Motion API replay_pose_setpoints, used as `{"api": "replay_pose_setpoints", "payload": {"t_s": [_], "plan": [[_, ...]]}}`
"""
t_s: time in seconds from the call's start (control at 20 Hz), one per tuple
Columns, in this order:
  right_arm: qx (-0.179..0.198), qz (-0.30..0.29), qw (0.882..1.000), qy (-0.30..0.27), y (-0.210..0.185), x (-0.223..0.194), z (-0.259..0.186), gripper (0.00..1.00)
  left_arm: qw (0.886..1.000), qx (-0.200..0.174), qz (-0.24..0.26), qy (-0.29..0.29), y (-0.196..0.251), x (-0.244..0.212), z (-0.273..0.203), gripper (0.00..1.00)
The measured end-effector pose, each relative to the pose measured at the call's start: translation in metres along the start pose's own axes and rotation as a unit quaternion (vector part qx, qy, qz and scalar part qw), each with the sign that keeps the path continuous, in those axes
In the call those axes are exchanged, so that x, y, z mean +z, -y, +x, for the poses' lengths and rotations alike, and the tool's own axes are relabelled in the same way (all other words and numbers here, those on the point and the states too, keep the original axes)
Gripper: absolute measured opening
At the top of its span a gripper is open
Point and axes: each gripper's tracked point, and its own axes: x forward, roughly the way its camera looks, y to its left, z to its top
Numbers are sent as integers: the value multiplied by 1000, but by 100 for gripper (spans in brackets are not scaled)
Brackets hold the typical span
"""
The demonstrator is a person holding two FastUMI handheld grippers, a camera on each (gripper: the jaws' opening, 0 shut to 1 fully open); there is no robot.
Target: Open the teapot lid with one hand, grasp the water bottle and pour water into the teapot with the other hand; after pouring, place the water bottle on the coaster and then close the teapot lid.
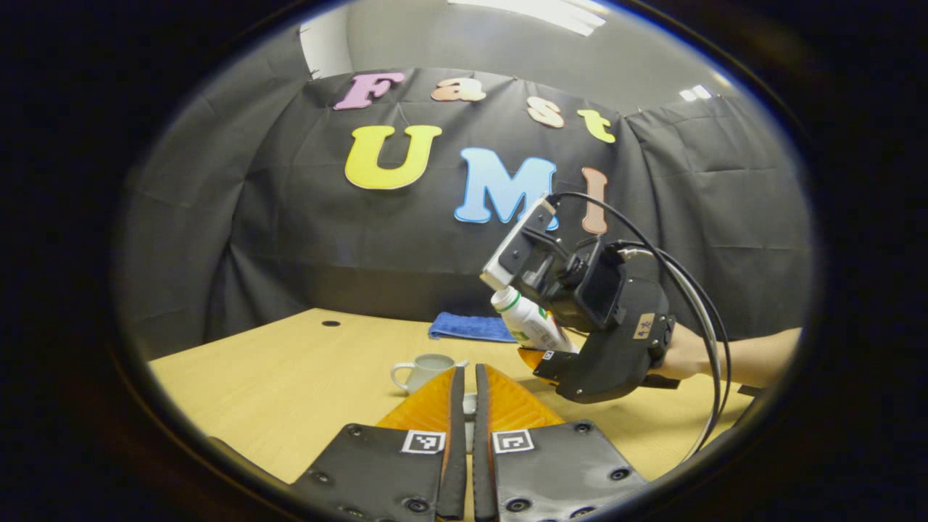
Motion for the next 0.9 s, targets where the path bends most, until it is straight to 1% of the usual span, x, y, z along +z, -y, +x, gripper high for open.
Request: {"api": "replay_pose_setpoints", "payload": {"t_s": [0.05, 0.1, 0.15, 0.2, 0.25, 0.3, 0.35, 0.4, 0.45, 0.5, 0.55, 0.6, 0.65, 0.7, 0.75, 0.9], "plan": [[-6, -13, 1000, -2, 1, 0, 2, 72, 1000, 4, 6, -1, -4, 0, 0, 14], [-11, -26, 1000, -4, 1, 1, 6, 72, 1000, 13, 12, -2, -9, -2, 2, 10], [-16, -40, 999, -6, 0, 2, 9, 72, 1000, 19, 12, -1, -15, -2, 2, 14], [-21, -55, 998, -6, -1, 4, 8, 72, 1000, 19, 5, 0, -17, -3, 1, 10], [-27, -71, 997, -3, -2, 8, 8, 72, 1000, 18, -3, 0, -18, -2, 1, 14], [-32, -88, 996, -1, -3, 11, 12, 72, 1000, 19, -7, 1, -19, -2, 0, 10], [-37, -106, 994, 3, -5, 15, 14, 72, 1000, 22, -5, 3, -22, 0, 0, 14], [-42, -123, 991, 7, -5, 20, 17, 72, 1000, 26, -1, 6, -23, 3, -1, 10], [-48, -142, 989, 11, -5, 23, 17, 72, 1000, 26, 3, 10, -24, 5, -1, 10], [-56, -160, 985, 15, -6, 27, 16, 72, 1000, 28, 8, 11, -26, 5, -1, 14], [-63, -176, 982, 17, -5, 28, 16, 72, 999, 34, 11, 12, -30, 5, -2, 14], [-67, -189, 979, 19, -7, 31, 21, 71, 999, 36, 11, 11, -33, 4, -3, 10], [-67, -202, 977, 19, -9, 32, 23, 71, 999, 38, 8, 10, -36, 4, -3, 10], [-66, -213, 975, 18, -10, 32, 26, 71, 999, 39, 5, 9, -38, 3, -2, 14], [-64, -226, 972, 16, -11, 31, 28, 71, 999, 40, 5, 9, -39, 3, -2, 14], [-76, -257, 963, 14, -9, 31, 32, 71, 999, 40, 10, 5, -41, 1, 0, 14]]}}
